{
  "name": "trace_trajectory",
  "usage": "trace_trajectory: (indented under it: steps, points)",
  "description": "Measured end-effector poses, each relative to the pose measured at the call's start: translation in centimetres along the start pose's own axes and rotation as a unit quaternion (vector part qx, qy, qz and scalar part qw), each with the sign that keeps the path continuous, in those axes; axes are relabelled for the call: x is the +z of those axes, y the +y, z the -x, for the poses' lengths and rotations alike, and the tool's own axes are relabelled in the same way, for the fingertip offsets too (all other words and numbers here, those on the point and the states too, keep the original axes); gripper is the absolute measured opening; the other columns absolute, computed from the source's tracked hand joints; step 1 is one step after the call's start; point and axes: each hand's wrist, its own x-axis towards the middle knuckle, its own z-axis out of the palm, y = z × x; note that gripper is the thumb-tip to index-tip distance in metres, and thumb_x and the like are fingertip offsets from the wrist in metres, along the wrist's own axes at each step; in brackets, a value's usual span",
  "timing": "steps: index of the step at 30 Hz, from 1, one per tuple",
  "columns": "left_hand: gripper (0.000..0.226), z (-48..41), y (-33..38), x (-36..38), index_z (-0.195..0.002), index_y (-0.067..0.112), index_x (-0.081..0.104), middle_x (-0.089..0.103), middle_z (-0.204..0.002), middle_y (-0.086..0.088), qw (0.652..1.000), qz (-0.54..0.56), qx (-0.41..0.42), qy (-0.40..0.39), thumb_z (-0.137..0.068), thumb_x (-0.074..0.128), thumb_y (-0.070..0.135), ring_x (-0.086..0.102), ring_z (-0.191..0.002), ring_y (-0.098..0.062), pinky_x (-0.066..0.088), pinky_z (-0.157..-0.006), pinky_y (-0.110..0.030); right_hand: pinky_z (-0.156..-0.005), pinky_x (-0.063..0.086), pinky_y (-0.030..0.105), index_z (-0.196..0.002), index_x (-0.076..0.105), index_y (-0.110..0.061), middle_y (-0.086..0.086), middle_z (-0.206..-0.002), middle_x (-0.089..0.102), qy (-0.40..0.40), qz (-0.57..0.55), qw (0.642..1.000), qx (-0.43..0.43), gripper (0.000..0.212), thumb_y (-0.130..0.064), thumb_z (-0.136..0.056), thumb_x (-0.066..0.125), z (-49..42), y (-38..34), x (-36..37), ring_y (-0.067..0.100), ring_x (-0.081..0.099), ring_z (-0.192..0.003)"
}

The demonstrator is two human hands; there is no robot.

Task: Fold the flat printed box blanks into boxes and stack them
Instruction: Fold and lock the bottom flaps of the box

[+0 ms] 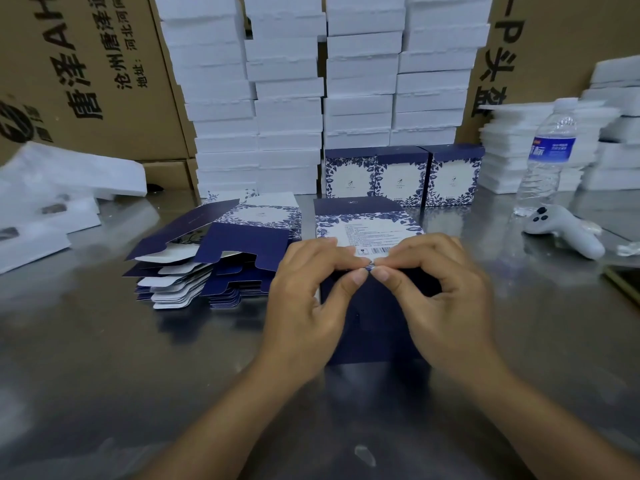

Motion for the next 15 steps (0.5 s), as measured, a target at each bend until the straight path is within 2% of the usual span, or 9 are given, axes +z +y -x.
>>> trace_trajectory:
  steps: [4, 10, 15]
  points:
    - [0.010, -0.2, -0.2, -0.3, -0.092, 0.030, 0.066, 0.064, -0.098, 0.018, 1.000, 0.000, 0.003, -0.009, -0.085, 0.059, 0.028, 0.057, -0.108, -0.012, 0.044, -0.094, -0.029, -0.078, 0.042, 0.015, -0.083, 0.067, -0.030, -0.015, -0.085, 0.060, -0.012, 0.003, 1.000, -0.014, 0.010, -0.022, -0.078, 0.070, -0.3, 0.2, -0.4, 0.010, 0.057, -0.085]
    - [0.018, -0.5, -0.2, -1.0, -0.085, 0.035, 0.065, 0.066, -0.096, 0.018, 0.999, 0.035, -0.039, -0.013, -0.079, 0.067, 0.019, 0.058, -0.106, 0.000, 0.040, -0.092, -0.012, -0.083, 0.043, 0.012, -0.084, 0.072, -0.018, -0.015, -0.087, 0.064, -0.011, 0.004, 1.000, -0.014, 0.007, -0.015, -0.078, 0.070, -0.4, 0.8, -1.1, 0.004, 0.061, -0.086]
    - [0.017, -0.6, -0.2, -1.1, -0.082, 0.033, 0.063, 0.066, -0.095, 0.014, 0.998, 0.038, -0.039, -0.016, -0.078, 0.067, 0.017, 0.058, -0.103, 0.001, 0.039, -0.090, -0.011, -0.080, 0.044, 0.012, -0.079, 0.073, -0.011, -0.019, -0.085, 0.061, -0.005, 0.019, 1.000, -0.020, 0.004, -0.012, -0.077, 0.069, -0.4, 0.9, -0.8, 0.004, 0.060, -0.084]
